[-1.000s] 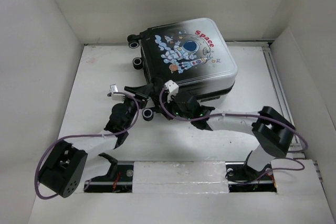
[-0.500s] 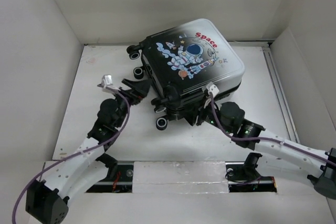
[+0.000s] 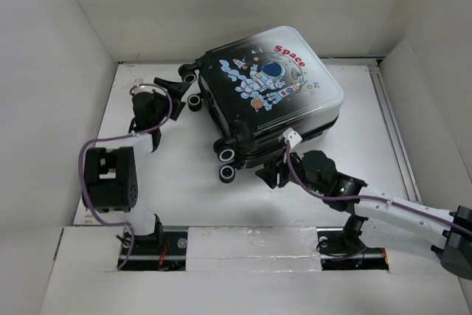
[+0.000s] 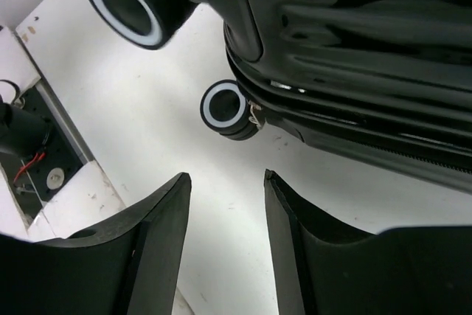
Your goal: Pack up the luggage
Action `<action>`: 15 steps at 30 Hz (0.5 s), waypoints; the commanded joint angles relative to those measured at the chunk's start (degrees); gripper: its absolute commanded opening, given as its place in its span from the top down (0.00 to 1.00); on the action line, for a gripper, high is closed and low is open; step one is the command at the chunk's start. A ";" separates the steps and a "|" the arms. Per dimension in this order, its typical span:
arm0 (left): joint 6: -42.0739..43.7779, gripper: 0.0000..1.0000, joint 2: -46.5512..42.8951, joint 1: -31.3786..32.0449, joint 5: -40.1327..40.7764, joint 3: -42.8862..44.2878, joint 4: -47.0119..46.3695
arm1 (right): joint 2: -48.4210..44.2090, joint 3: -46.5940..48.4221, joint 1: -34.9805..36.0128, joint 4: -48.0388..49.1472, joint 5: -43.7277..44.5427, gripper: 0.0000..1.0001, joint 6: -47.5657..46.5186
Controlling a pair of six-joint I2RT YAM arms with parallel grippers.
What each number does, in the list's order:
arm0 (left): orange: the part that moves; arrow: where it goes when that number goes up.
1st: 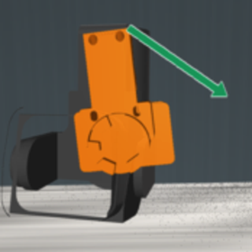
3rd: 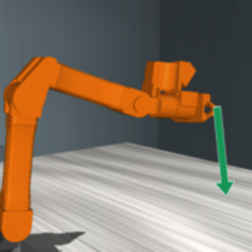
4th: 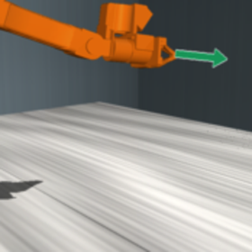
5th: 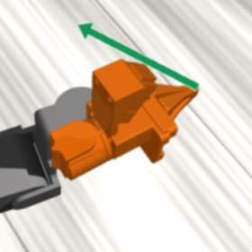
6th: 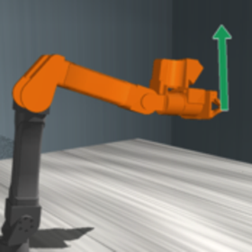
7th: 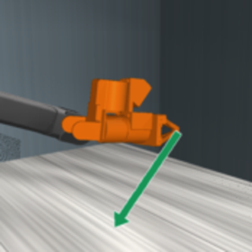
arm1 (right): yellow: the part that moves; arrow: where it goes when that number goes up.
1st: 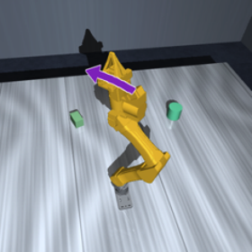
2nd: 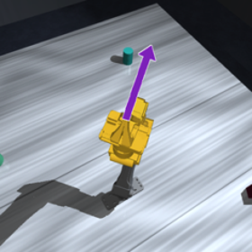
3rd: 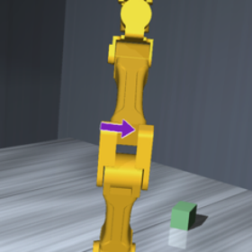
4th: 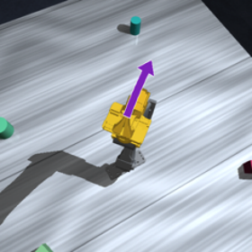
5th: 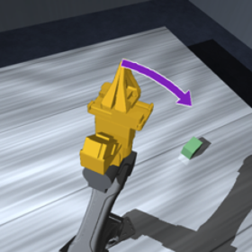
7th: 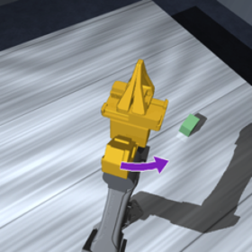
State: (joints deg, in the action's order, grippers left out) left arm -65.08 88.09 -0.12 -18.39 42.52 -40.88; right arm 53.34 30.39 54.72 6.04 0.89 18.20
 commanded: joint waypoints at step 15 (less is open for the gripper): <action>-17.01 0.00 25.89 -1.64 -14.39 24.71 -26.01 | -6.31 -5.52 -0.31 4.68 -2.99 0.49 1.23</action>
State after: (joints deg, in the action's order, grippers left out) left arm -80.18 113.86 -1.61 -30.79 63.24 -61.69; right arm 48.73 24.60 54.72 7.31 -1.39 19.07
